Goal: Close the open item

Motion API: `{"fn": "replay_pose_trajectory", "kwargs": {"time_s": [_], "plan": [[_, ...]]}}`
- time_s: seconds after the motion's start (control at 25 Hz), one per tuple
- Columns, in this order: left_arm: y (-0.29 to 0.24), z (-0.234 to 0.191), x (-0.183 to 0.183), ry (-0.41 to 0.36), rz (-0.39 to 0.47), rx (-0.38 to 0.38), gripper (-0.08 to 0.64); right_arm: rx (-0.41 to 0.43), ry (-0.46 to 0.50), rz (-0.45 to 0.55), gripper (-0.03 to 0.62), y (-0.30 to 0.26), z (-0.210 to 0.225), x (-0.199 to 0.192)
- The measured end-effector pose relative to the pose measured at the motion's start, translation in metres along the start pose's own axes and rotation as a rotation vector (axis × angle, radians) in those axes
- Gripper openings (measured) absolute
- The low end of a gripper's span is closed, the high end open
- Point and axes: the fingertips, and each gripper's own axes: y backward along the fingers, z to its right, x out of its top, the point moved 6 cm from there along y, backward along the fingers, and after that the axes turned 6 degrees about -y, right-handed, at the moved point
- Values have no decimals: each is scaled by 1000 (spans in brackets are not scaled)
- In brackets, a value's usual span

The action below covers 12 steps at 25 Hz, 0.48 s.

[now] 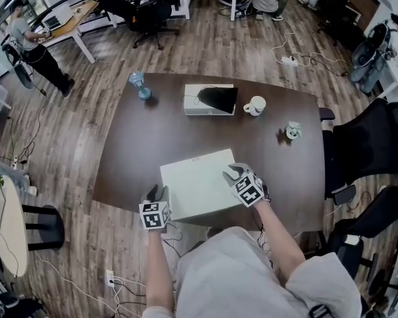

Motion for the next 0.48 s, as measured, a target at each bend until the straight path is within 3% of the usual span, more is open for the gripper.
{"fn": "replay_pose_trajectory", "kwargs": {"time_s": [0.48], "plan": [[89,60,-16,27,111,49,138,30,-62,125,118,70,-48,-22]]}}
